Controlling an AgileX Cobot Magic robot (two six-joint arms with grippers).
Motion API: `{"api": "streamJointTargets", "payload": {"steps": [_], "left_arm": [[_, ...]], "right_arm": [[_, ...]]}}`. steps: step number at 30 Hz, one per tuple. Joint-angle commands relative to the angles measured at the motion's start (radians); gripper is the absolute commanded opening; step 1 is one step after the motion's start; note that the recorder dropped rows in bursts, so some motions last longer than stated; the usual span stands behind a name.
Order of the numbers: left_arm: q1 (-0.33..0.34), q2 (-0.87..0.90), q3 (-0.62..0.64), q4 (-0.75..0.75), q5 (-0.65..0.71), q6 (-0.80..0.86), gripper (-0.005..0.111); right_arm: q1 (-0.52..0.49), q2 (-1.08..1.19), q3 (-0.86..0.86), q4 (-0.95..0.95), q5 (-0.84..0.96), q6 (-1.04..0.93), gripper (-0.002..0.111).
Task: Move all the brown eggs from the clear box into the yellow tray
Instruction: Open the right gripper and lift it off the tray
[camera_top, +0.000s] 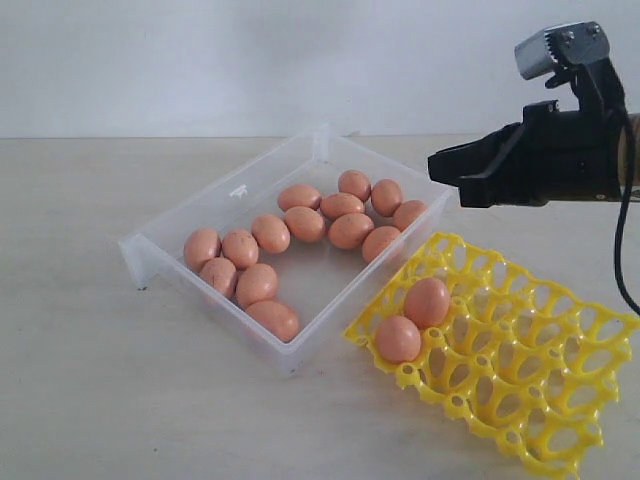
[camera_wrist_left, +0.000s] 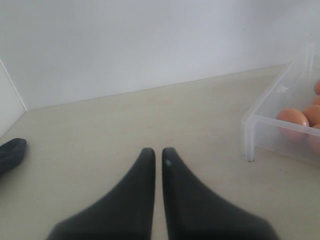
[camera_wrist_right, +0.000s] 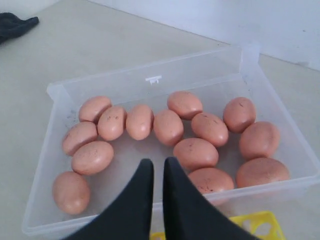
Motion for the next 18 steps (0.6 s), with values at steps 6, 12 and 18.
{"api": "streamJointTargets", "payload": {"steps": [6,12,18], "left_arm": [[-0.007,-0.003,-0.003,-0.005,-0.007,-0.003,0.004],[-0.007,-0.003,-0.003,-0.005,-0.007,-0.003,0.004],[-0.007,-0.003,-0.003,-0.005,-0.007,-0.003,0.004]], "right_arm": [[0.203,-0.005,-0.071,-0.097,0.632,0.078,0.001],[0.362,-0.001,-0.147,0.130,1.105,-0.174,0.001],[0.327,0.149,-0.506,1.134,1.550,-1.215,0.001]]}}
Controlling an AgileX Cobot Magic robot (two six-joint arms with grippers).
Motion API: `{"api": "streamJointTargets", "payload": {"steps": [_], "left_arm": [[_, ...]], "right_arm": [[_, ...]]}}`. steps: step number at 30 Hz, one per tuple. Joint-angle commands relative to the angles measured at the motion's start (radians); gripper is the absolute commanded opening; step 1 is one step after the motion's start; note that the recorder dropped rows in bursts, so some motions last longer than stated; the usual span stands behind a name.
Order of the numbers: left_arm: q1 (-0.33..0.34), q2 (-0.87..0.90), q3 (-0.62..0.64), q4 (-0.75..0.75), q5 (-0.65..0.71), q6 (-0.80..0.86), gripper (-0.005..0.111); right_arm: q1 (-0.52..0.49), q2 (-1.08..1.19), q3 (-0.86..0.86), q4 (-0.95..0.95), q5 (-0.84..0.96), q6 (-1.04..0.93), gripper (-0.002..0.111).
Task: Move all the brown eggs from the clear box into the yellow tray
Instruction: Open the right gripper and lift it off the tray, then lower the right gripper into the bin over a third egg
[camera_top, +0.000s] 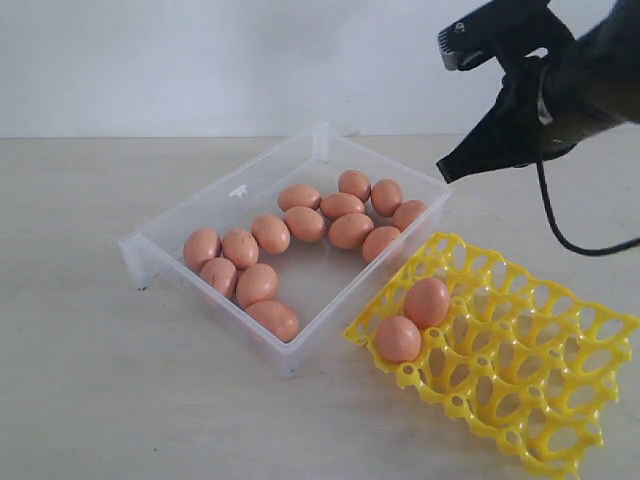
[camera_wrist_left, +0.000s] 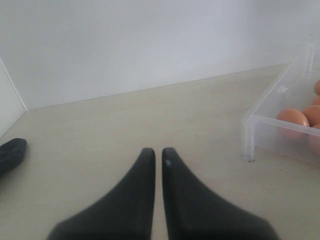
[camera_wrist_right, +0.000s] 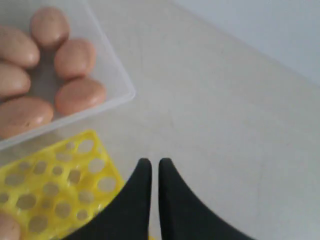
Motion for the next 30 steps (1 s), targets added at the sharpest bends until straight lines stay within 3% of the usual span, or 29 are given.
{"api": "streamJointTargets", "payload": {"steps": [1,7,16,20,27,30], "left_arm": [[-0.007,-0.003,-0.003,-0.005,-0.007,-0.003,0.004],[-0.007,-0.003,-0.003,-0.005,-0.007,-0.003,0.004],[-0.007,-0.003,-0.003,-0.005,-0.007,-0.003,0.004],[-0.007,-0.003,-0.003,-0.005,-0.007,-0.003,0.004],[-0.007,-0.003,-0.003,-0.005,-0.007,-0.003,0.004],[-0.007,-0.003,-0.003,-0.005,-0.007,-0.003,0.004]], "right_arm": [[-0.025,0.133,-0.258,0.481,0.415,-0.512,0.001],[-0.025,0.226,-0.382,0.854,0.504,-0.793,0.001],[-0.025,0.435,-0.607,0.943,0.650,-0.904,0.001],[-0.025,0.483,-0.671,0.995,0.650,-1.143,0.001],[-0.025,0.499,-0.675,0.996,0.500,-1.531,0.002],[-0.025,0.514,-0.675,0.994,0.442,-1.590,0.012]]}}
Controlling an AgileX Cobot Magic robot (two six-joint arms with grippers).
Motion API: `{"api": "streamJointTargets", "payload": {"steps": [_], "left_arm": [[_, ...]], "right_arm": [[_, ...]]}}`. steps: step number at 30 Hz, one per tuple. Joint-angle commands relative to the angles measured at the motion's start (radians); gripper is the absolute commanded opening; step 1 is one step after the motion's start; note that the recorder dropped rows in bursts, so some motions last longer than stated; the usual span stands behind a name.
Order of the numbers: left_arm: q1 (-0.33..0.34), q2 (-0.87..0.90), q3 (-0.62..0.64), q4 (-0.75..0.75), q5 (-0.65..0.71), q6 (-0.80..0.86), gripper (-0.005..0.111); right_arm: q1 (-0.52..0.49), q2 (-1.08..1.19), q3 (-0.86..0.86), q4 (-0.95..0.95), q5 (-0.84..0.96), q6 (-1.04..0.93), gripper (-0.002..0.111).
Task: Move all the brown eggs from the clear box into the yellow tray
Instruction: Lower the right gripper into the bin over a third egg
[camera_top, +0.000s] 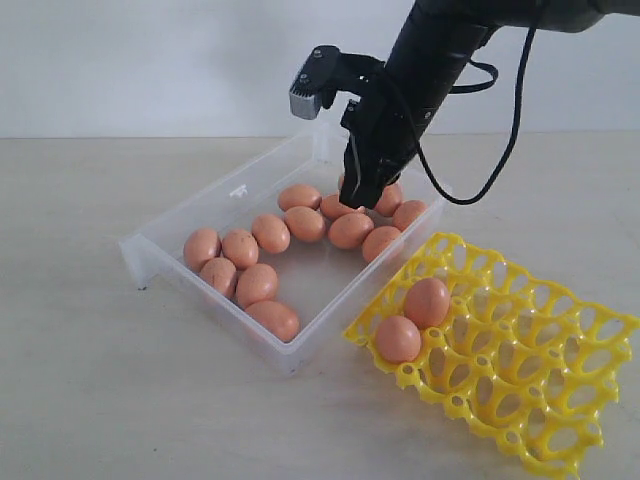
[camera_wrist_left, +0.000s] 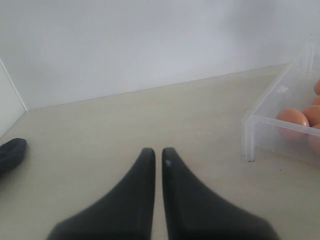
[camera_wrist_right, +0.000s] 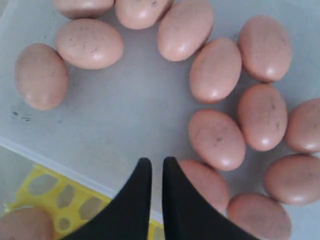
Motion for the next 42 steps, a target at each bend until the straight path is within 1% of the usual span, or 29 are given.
{"api": "streamJointTargets", "payload": {"steps": [1,4,6,7,9,14,30,33,35,36,37,39,42], "left_arm": [[-0.007,-0.003,-0.003,-0.005,-0.007,-0.003,0.004],[-0.007,-0.003,-0.003,-0.005,-0.007,-0.003,0.004],[-0.007,-0.003,-0.003,-0.005,-0.007,-0.003,0.004],[-0.007,-0.003,-0.003,-0.005,-0.007,-0.003,0.004],[-0.007,-0.003,-0.003,-0.005,-0.007,-0.003,0.004],[-0.007,-0.003,-0.003,-0.005,-0.007,-0.003,0.004],[-0.007,-0.003,-0.003,-0.005,-0.007,-0.003,0.004],[-0.007,-0.003,-0.003,-0.005,-0.007,-0.003,0.004],[-0.007,-0.003,-0.003,-0.005,-0.007,-0.003,0.004],[-0.007,-0.003,-0.003,-0.005,-0.007,-0.003,0.004],[-0.007,-0.003,-0.003,-0.005,-0.007,-0.003,0.004],[-0.007,-0.003,-0.003,-0.005,-0.007,-0.003,0.004],[-0.007,-0.003,-0.003,-0.005,-0.007,-0.003,0.004]], "right_arm": [[-0.005,0.025,-0.006,0.002,-0.082,-0.126,0.019],[-0.005,0.055,-0.006,0.002,-0.094,-0.144,0.041],[-0.005,0.080,-0.006,-0.002,-0.101,-0.147,0.051],[-0.005,0.090,-0.006,-0.005,-0.115,-0.156,0.056],[-0.005,0.106,-0.006,-0.005,-0.152,-0.158,0.061],[-0.005,0.137,-0.006,-0.005,-0.239,-0.158,0.062],[-0.013,0.233,-0.006,-0.011,-0.273,-0.151,0.062],[-0.025,0.250,-0.006,-0.013,-0.296,-0.111,0.062],[-0.035,0.260,-0.006,-0.013,-0.311,-0.049,0.062],[-0.042,0.264,-0.006,-0.013,-0.316,-0.026,0.062],[-0.044,0.264,-0.006,-0.013,-0.322,0.005,0.058],[-0.050,0.264,-0.006,-0.011,-0.324,0.048,0.047],[-0.052,0.264,-0.006,-0.010,-0.329,0.112,0.014]]}}
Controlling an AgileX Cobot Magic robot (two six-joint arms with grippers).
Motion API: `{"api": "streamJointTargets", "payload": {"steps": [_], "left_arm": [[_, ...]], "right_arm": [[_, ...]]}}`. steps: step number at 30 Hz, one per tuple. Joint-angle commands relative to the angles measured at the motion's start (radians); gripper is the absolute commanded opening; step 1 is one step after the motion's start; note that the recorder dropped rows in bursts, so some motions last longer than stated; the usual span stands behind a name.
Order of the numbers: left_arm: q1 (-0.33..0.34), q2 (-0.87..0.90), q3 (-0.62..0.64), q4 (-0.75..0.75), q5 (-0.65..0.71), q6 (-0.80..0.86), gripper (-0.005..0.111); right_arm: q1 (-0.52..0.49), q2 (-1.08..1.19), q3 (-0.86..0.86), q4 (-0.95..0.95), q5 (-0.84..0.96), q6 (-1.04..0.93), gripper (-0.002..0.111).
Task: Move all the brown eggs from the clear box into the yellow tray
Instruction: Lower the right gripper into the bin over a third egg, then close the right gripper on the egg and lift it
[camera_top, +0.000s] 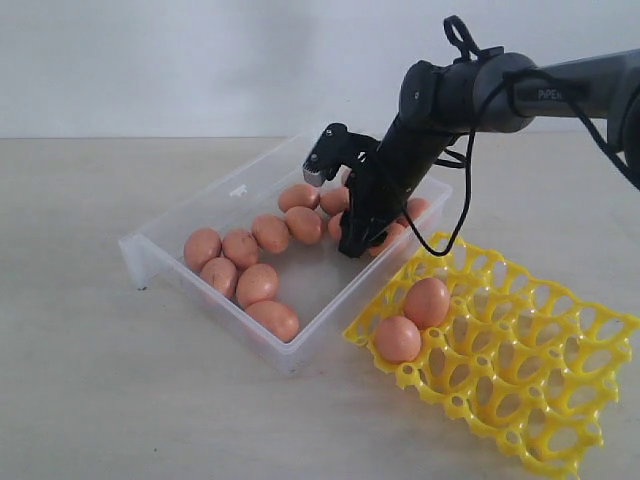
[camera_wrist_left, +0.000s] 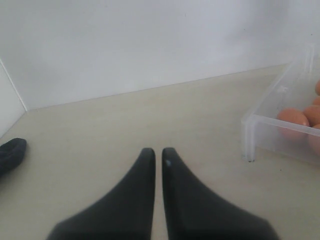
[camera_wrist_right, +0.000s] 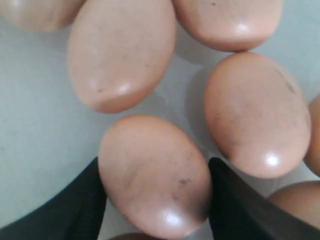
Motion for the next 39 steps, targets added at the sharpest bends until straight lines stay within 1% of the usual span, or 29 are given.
{"api": "streamJointTargets", "payload": {"steps": [1,2,6,15,19,25,32,34,39], "left_arm": [[-0.007,-0.003,-0.003,-0.005,-0.007,-0.003,0.004],[-0.007,-0.003,-0.003,-0.005,-0.007,-0.003,0.004],[-0.007,-0.003,-0.003,-0.005,-0.007,-0.003,0.004],[-0.007,-0.003,-0.003,-0.005,-0.007,-0.003,0.004],[-0.007,-0.003,-0.003,-0.005,-0.007,-0.003,0.004],[-0.007,-0.003,-0.003,-0.005,-0.007,-0.003,0.004],[-0.007,-0.003,-0.003,-0.005,-0.007,-0.003,0.004],[-0.007,-0.003,-0.003,-0.005,-0.007,-0.003,0.004],[-0.007,-0.003,-0.003,-0.005,-0.007,-0.003,0.004]], "right_arm": [[-0.012,0.005,-0.005,-0.010,-0.014,0.098,0.002],[-0.012,0.005,-0.005,-0.007,-0.014,0.118,0.000],[-0.012,0.005,-0.005,0.019,-0.010,0.120,0.000],[-0.012,-0.015,-0.005,0.113,-0.005,0.120,0.000],[-0.012,-0.062,-0.005,0.118,-0.003,0.122,0.000],[-0.012,-0.121,-0.005,0.118,0.003,0.200,0.000],[-0.012,-0.142,0.005,0.149,0.088,0.327,0.000],[-0.012,-0.163,0.046,0.208,0.045,0.329,0.000],[-0.012,-0.298,0.245,0.347,-0.210,0.295,0.000]]}}
